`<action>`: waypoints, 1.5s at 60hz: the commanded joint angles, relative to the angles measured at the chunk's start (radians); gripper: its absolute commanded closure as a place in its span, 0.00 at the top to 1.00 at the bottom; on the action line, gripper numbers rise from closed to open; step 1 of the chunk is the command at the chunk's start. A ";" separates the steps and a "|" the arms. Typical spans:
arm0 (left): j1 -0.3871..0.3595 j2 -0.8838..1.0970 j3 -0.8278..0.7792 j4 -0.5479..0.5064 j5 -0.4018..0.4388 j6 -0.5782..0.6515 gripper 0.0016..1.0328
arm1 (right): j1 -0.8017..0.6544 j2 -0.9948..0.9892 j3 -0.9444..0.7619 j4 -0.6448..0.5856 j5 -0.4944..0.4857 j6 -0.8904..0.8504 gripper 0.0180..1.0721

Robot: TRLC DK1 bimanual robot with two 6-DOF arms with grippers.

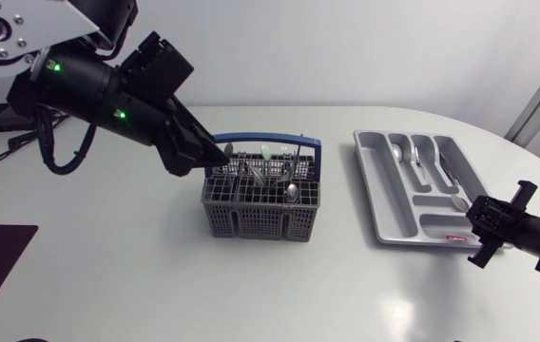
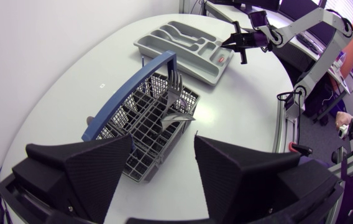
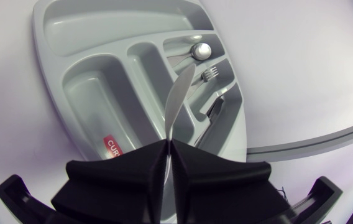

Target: Unload the cutlery basket into the drawer organizer.

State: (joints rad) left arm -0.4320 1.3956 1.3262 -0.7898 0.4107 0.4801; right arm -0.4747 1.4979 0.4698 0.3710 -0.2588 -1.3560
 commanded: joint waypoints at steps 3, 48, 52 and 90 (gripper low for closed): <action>0.001 -0.018 -0.013 -0.022 -0.004 0.023 0.84 | 0.018 0.022 -0.034 0.013 0.020 -0.037 0.26; -0.143 -0.006 0.019 -0.031 -0.118 0.147 0.87 | 0.058 -0.369 0.012 -0.440 -0.109 0.186 0.85; -0.165 -0.003 0.018 -0.015 -0.138 0.186 0.86 | 0.088 -0.426 0.000 -0.501 -0.138 0.212 0.85; -0.410 0.033 -0.093 0.112 -0.599 0.739 0.86 | 0.427 -0.633 -0.094 -0.649 -0.137 0.434 0.86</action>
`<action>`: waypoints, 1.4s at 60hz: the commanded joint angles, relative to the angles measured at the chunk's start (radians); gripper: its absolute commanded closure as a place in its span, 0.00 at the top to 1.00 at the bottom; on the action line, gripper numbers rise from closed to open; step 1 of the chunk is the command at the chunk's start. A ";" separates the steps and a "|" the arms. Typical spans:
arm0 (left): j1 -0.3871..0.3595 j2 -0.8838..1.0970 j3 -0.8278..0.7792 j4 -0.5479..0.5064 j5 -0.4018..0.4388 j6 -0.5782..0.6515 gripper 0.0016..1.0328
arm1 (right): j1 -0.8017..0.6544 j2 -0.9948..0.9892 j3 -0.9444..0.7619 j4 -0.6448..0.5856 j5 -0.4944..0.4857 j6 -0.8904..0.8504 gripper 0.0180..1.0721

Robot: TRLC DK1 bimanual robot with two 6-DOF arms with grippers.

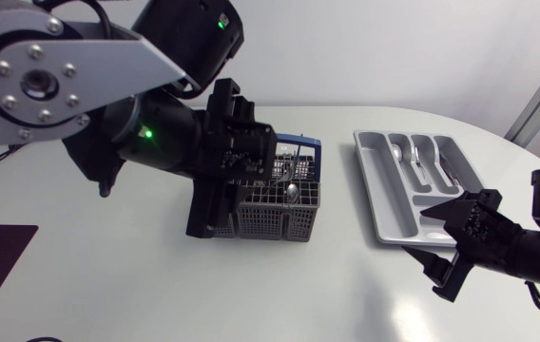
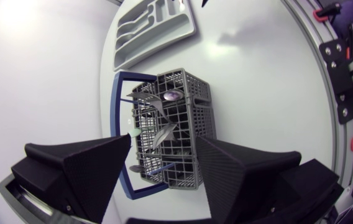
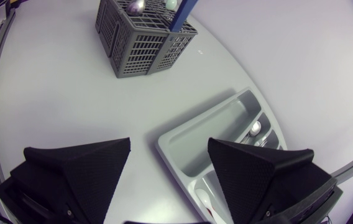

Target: Unload the cutlery basket into the drawer organizer.

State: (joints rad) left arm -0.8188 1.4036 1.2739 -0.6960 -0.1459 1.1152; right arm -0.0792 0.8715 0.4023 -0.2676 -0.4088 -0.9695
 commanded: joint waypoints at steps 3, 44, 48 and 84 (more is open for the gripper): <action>-0.033 0.024 -0.056 0.038 -0.075 0.138 0.86 | 0.055 -0.006 -0.030 -0.007 0.019 0.063 0.86; -0.043 0.117 -0.139 0.242 -0.193 0.367 0.27 | 0.233 -0.003 -0.082 0.057 0.108 0.163 0.87; -0.042 0.118 -0.157 0.282 -0.196 0.382 0.19 | 0.246 -0.003 -0.088 0.059 0.113 0.169 0.87; -0.040 0.021 -0.133 0.311 -0.207 0.331 0.14 | 0.460 -0.002 -0.076 0.085 0.254 0.268 0.87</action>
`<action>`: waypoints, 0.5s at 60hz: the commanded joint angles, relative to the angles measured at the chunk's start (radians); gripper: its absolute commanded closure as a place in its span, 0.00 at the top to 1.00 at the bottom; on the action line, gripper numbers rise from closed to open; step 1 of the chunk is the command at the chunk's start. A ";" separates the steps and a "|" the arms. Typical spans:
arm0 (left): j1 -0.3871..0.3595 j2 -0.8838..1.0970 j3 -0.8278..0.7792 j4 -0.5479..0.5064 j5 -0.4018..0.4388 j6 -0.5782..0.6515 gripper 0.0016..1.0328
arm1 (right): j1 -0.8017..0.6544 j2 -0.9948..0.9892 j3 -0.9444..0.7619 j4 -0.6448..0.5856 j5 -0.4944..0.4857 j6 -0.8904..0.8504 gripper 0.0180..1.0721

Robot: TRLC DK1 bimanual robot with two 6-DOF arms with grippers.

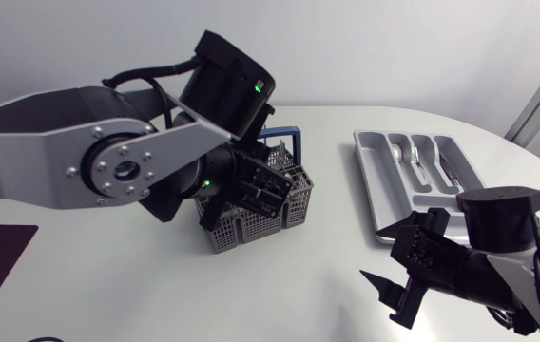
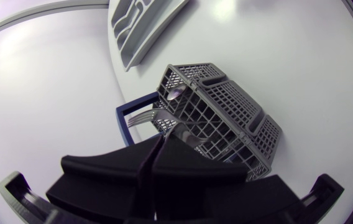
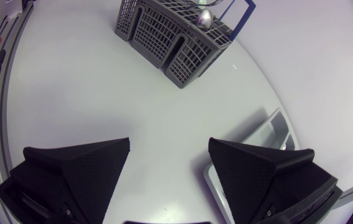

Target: Unload the cutlery basket into the drawer organizer.

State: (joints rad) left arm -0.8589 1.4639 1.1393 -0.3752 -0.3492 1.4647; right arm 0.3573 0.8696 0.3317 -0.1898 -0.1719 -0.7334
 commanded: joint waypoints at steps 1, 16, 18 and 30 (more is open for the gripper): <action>0.000 -0.040 0.002 -0.010 -0.004 -0.020 0.14 | 0.028 0.002 -0.005 0.007 0.022 0.034 0.87; -0.006 -0.070 0.028 -0.011 -0.024 -0.058 0.14 | 0.071 -0.003 -0.005 0.007 0.051 0.062 0.87; -0.006 -0.071 0.040 -0.013 -0.030 -0.067 0.14 | 0.077 -0.006 -0.003 0.009 0.054 0.063 0.87; 0.006 -0.076 0.089 -0.034 -0.031 -0.144 0.14 | 0.117 -0.012 0.010 0.024 0.064 0.108 0.87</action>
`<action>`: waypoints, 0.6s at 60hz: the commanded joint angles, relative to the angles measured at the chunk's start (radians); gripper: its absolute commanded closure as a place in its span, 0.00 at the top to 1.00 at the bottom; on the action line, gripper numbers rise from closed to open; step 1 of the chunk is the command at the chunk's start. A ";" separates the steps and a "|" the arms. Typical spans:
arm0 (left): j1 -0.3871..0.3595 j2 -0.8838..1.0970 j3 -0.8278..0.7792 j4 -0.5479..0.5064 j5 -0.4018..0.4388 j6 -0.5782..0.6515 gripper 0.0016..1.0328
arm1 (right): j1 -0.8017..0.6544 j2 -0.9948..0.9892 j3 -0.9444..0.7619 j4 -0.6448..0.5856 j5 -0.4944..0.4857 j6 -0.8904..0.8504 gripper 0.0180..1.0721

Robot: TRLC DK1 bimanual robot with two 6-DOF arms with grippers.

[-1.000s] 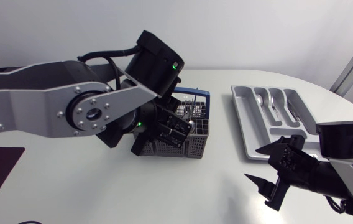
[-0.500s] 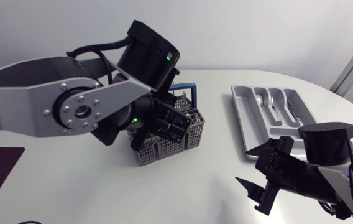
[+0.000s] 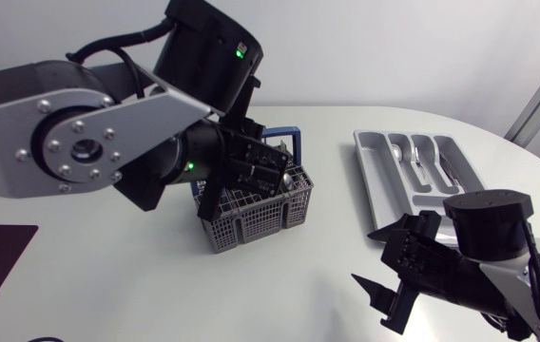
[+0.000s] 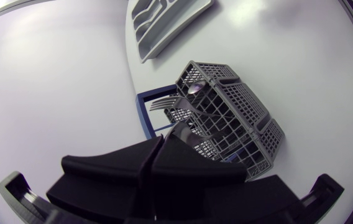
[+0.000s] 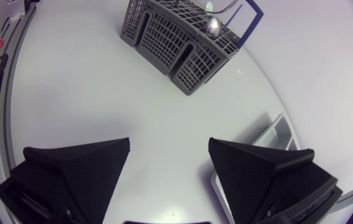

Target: Unload the cutlery basket into the drawer organizer.

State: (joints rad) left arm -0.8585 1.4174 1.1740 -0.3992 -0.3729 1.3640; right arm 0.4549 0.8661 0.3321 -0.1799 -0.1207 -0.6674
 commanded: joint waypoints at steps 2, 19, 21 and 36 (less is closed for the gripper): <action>0.007 -0.031 0.065 -0.020 -0.008 -0.062 0.14 | 0.025 -0.010 0.012 0.020 0.013 0.049 0.87; 0.039 -0.052 0.116 -0.066 -0.008 -0.174 0.14 | 0.080 -0.029 0.065 0.040 0.036 0.124 0.87; 0.042 -0.055 0.127 -0.078 -0.008 -0.194 0.14 | 0.084 -0.033 0.068 0.045 0.036 0.132 0.87; 0.052 -0.064 0.231 -0.193 -0.008 -0.390 0.15 | 0.139 -0.070 0.101 0.053 0.052 0.201 0.87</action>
State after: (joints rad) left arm -0.8124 1.3918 1.3373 -0.5903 -0.3756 1.0592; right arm 0.5705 0.8070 0.4042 -0.1364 -0.0803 -0.5117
